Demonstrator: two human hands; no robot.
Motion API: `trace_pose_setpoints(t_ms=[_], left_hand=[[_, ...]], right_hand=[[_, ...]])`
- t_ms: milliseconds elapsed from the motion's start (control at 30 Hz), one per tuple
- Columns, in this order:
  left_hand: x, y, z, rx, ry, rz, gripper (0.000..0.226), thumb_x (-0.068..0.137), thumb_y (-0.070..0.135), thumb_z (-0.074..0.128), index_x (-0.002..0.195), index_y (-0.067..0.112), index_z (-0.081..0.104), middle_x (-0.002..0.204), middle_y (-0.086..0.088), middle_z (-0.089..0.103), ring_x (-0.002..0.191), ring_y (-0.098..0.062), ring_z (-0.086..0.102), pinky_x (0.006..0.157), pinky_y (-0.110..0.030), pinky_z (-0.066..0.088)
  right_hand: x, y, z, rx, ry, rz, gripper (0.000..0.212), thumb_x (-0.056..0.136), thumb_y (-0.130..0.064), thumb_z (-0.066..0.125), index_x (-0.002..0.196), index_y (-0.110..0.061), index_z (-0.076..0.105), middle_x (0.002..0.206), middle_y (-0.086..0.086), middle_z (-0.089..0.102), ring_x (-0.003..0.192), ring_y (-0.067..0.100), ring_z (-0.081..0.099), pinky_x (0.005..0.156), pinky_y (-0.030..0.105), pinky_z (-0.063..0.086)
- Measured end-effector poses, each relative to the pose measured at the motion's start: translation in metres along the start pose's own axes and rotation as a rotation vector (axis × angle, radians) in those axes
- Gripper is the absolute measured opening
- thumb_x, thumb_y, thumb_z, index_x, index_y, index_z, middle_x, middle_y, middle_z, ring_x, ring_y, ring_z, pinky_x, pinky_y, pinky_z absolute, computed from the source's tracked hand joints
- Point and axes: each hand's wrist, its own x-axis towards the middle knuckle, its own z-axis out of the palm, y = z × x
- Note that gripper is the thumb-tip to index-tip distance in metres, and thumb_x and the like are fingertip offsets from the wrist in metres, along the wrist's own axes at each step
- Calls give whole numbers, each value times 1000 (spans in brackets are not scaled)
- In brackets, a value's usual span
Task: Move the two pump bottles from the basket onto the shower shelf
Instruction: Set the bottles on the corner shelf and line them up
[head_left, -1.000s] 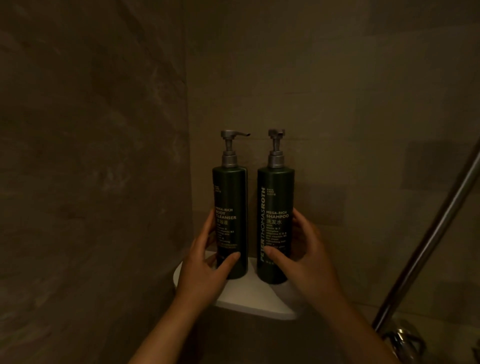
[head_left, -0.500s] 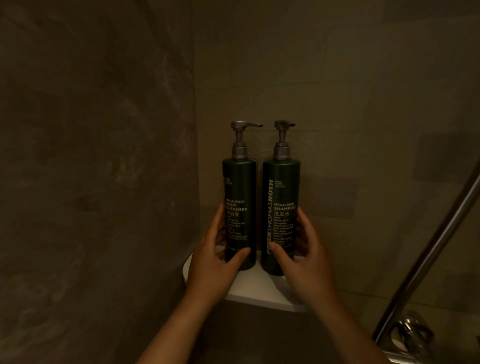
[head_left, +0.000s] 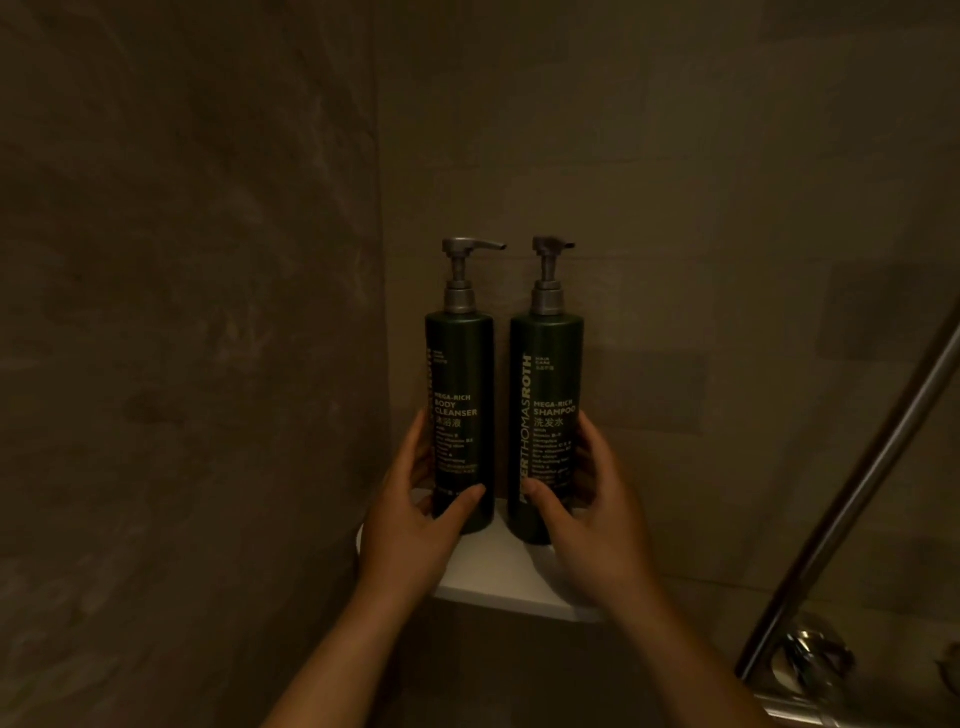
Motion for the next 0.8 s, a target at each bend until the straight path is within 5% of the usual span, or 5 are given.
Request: trace_pose_setpoints(t_ms=[167,300,633,800], left_hand=[[-1,1,1,-10,12,-14,79,75,19,72,128,60,31,114,43,47,109,20,45,79,-7,46],[0,2,1,-16,4,-9,78,77,16,71,129,59,31,121,32,48,112,15,47,83,-11,46],[0,1,-1,-22,-9,-24,77,79,15,68,132,56,28,116,41,45,109,22,44,80,-3,41],[-1,2,-2,-26,22,-31,75,77,26,69,132,57,29,120,35,45,111,18,45,86,-11,43]], right_hand=[[-1,-1,-1,-20,37,2,74,73,-26,74,129,-49,32,121,-28,47,113,-6,47,94,33,48],[4,-5,3,-49,34,-22,74,71,-27,76,132,-40,35,126,-15,48,114,-2,48,94,33,49],[7,0,7,7,42,-9,78,65,-34,79,131,-38,37,125,-18,47,114,-3,48,93,28,47],[6,3,2,70,-27,32,67,65,-39,75,121,-52,40,121,-23,53,108,-11,50,85,18,45]])
